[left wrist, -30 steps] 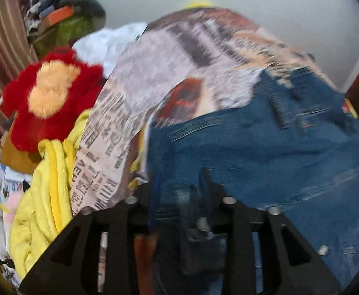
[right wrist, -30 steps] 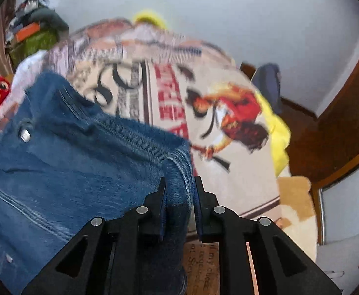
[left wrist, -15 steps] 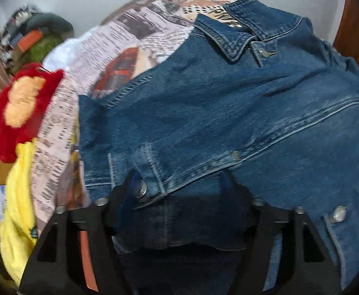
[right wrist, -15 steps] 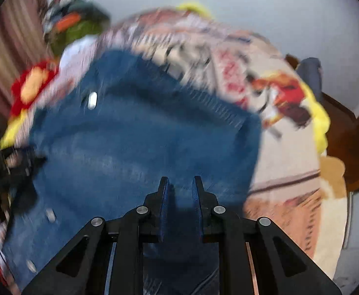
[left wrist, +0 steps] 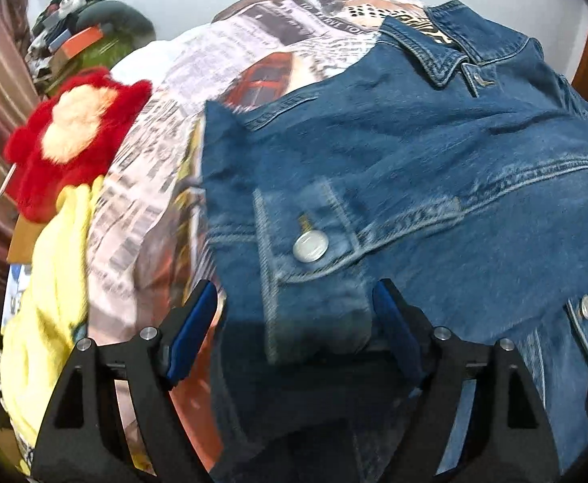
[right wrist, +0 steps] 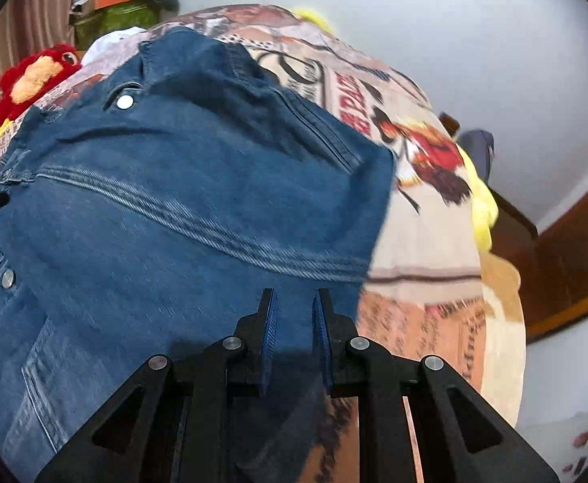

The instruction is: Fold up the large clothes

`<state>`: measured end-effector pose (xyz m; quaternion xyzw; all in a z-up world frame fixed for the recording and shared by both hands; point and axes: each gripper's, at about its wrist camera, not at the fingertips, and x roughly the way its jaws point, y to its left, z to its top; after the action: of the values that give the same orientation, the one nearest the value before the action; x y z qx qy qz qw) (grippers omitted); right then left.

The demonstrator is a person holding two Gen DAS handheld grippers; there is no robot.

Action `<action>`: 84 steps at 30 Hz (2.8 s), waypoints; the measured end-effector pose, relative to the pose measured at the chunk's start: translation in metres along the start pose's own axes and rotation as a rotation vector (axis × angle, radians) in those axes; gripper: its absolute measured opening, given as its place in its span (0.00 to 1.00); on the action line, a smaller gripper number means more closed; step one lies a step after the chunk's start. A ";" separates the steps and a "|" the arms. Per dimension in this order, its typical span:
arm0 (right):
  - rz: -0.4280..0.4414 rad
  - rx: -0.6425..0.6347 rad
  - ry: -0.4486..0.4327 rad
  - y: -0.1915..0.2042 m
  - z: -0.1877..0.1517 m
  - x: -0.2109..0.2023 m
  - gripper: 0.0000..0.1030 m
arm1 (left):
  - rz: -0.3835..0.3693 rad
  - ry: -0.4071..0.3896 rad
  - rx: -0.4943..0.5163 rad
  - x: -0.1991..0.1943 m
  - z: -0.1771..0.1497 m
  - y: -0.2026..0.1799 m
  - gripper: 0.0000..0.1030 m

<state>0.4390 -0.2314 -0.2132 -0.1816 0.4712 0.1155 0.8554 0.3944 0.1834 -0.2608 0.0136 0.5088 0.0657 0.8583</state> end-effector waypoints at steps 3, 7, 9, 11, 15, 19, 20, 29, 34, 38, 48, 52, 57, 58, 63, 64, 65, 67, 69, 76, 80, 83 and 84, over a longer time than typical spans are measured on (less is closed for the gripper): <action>-0.059 0.014 0.044 -0.007 -0.010 0.001 0.14 | -0.016 0.003 -0.017 -0.010 -0.008 0.006 0.78; -0.089 0.037 0.141 -0.018 -0.029 0.006 0.14 | 0.010 0.000 -0.002 -0.029 -0.018 0.005 0.78; -0.122 0.053 0.256 -0.026 -0.041 0.015 0.14 | 0.056 -0.002 0.019 -0.037 -0.024 0.007 0.78; -0.102 0.086 0.245 -0.033 -0.049 0.003 0.14 | 0.065 -0.006 0.014 -0.047 -0.031 0.012 0.77; -0.027 0.144 0.177 -0.041 -0.059 -0.044 0.14 | 0.045 -0.040 -0.033 -0.078 -0.045 0.023 0.78; 0.064 0.190 0.124 -0.042 -0.062 -0.087 0.14 | 0.024 -0.082 -0.072 -0.106 -0.053 0.031 0.78; 0.084 0.194 0.116 -0.038 -0.061 -0.092 0.14 | 0.015 -0.090 -0.082 -0.112 -0.056 0.033 0.78; 0.126 0.082 0.244 0.023 -0.104 -0.084 0.14 | -0.030 -0.087 -0.072 -0.137 -0.093 0.028 0.78; 0.052 0.079 0.109 0.024 -0.130 -0.087 0.17 | -0.046 -0.033 -0.089 -0.131 -0.124 0.030 0.78; -0.081 0.148 0.091 0.010 -0.140 -0.089 0.76 | -0.066 0.016 -0.121 -0.123 -0.145 0.034 0.78; 0.118 0.307 0.051 -0.015 -0.147 -0.141 0.76 | -0.239 0.126 -0.276 -0.112 -0.187 0.039 0.78; 0.234 0.383 0.034 -0.021 -0.152 -0.164 0.76 | -0.316 0.134 -0.298 -0.111 -0.189 0.030 0.78; 0.329 0.409 0.081 -0.010 -0.164 -0.161 0.74 | -0.364 0.156 -0.321 -0.103 -0.193 0.021 0.68; 0.334 0.410 0.086 -0.007 -0.167 -0.160 0.71 | -0.386 0.164 -0.343 -0.101 -0.195 0.022 0.67; 0.398 0.425 0.114 0.009 -0.185 -0.151 0.41 | -0.422 0.153 -0.362 -0.105 -0.204 0.024 0.56; 0.407 0.431 0.109 0.009 -0.186 -0.151 0.37 | -0.413 0.144 -0.344 -0.109 -0.205 0.021 0.54; 0.415 0.454 0.103 0.010 -0.187 -0.151 0.35 | -0.410 0.138 -0.331 -0.112 -0.205 0.019 0.48; 0.403 0.469 0.088 0.011 -0.187 -0.152 0.27 | -0.384 0.124 -0.298 -0.118 -0.204 0.017 0.37; 0.393 0.470 0.075 0.012 -0.185 -0.152 0.22 | -0.344 0.103 -0.276 -0.125 -0.199 0.015 0.20; 0.403 0.436 -0.013 0.006 -0.153 -0.167 0.17 | -0.348 -0.023 -0.272 -0.158 -0.159 0.022 0.15; 0.416 0.410 -0.057 0.001 -0.122 -0.174 0.16 | -0.344 -0.120 -0.226 -0.182 -0.125 0.020 0.14; 0.399 0.384 -0.107 -0.003 -0.095 -0.180 0.16 | -0.353 -0.205 -0.213 -0.198 -0.092 0.024 0.13; 0.395 0.377 -0.122 -0.006 -0.086 -0.182 0.16 | -0.358 -0.221 -0.214 -0.202 -0.085 0.025 0.13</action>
<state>0.2786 -0.2775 -0.0998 0.0834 0.4581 0.2009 0.8619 0.2221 0.1792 -0.1230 -0.1608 0.3959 -0.0359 0.9034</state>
